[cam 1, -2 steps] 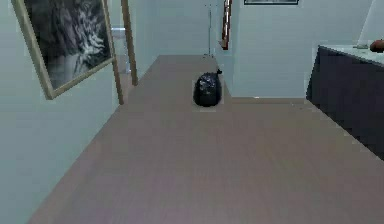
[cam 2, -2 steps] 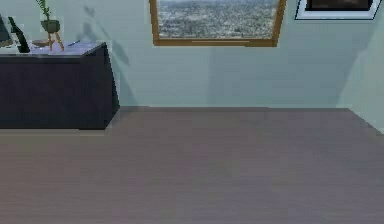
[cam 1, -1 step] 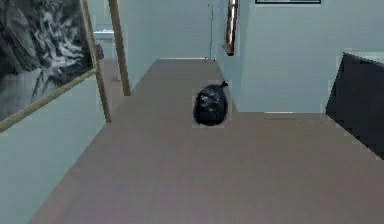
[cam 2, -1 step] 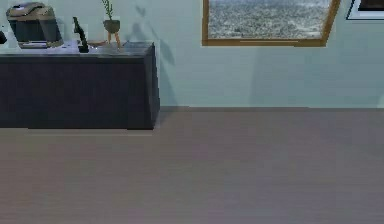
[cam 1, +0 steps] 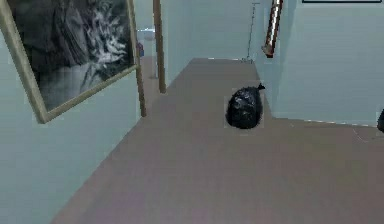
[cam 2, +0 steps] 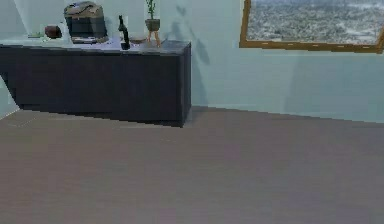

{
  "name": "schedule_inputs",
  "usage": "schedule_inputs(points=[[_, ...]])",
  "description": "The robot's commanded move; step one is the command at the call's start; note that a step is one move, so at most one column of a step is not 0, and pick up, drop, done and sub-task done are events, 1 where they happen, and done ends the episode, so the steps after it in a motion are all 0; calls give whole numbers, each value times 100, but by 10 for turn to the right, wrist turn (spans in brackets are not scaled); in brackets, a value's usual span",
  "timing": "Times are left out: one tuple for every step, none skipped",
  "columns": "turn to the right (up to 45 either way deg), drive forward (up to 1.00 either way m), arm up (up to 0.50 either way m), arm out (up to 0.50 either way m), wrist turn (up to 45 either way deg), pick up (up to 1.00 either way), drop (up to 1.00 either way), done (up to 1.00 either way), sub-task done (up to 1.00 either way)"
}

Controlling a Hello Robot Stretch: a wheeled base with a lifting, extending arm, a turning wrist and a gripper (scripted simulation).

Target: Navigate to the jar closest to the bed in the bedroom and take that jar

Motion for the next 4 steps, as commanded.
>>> schedule_inputs(points=[[0,100,0,0,0,0,0,0,0],[0,100,0,0,0,0,0,0,0],[-30,0,0,0,0,0,0,0,0],[0,70,0,0,0,0,0,0,0]])
